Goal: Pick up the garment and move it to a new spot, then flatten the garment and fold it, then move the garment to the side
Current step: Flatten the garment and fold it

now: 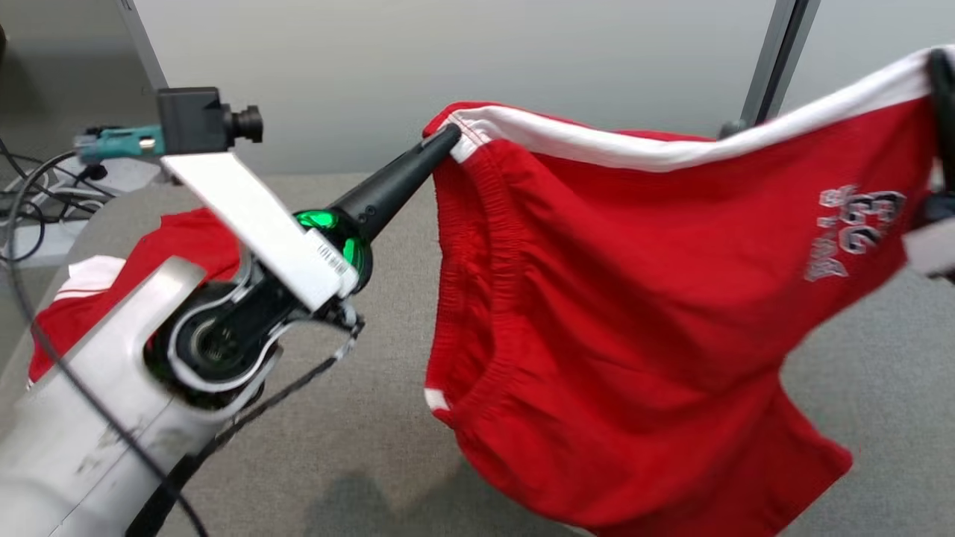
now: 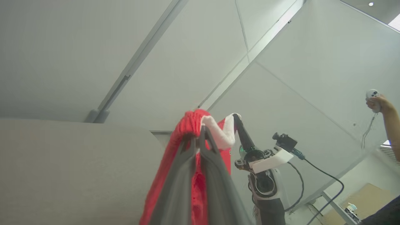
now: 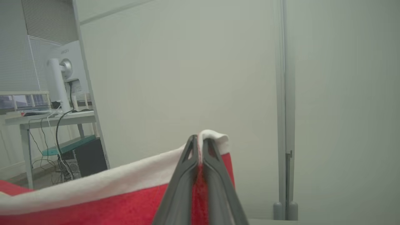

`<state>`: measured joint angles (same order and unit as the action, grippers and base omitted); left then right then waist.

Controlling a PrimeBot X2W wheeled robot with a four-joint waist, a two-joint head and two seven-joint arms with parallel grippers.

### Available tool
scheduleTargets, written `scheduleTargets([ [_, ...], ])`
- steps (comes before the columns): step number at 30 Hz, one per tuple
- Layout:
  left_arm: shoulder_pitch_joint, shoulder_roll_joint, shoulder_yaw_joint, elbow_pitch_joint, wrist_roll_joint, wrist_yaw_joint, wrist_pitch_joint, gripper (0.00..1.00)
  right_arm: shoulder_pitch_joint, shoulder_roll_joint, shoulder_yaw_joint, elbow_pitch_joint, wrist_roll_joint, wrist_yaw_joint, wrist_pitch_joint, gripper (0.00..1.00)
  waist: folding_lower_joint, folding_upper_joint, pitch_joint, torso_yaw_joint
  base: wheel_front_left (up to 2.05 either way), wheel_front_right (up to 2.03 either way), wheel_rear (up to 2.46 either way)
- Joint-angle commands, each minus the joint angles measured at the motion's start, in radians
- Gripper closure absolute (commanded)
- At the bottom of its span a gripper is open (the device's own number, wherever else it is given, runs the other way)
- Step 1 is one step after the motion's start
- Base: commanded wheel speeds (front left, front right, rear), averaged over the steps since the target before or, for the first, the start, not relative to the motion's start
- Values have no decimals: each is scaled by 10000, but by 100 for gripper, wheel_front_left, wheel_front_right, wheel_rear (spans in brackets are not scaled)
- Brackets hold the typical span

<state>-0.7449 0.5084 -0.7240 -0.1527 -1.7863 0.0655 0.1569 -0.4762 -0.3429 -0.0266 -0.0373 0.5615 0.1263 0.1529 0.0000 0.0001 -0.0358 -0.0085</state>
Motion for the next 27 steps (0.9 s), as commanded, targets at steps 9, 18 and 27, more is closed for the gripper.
scheduleTargets([
  [9,-4268,-1331,-726,6437,3557,-1520,-916,100,-6016,746,2433,6241,-1715,44,-2176,100,0,-1,834,-329,0,0,0],
  [18,-5183,-1776,-3447,7065,5634,-1957,-3392,100,-7825,1391,4645,10138,-2816,44,-3976,100,0,-1,2324,-789,0,0,0],
  [27,-3330,-1448,-5389,7605,6079,-1960,-4168,100,-5887,1526,5652,11146,-1836,44,-4131,100,0,-1,3942,-1237,0,0,0],
])
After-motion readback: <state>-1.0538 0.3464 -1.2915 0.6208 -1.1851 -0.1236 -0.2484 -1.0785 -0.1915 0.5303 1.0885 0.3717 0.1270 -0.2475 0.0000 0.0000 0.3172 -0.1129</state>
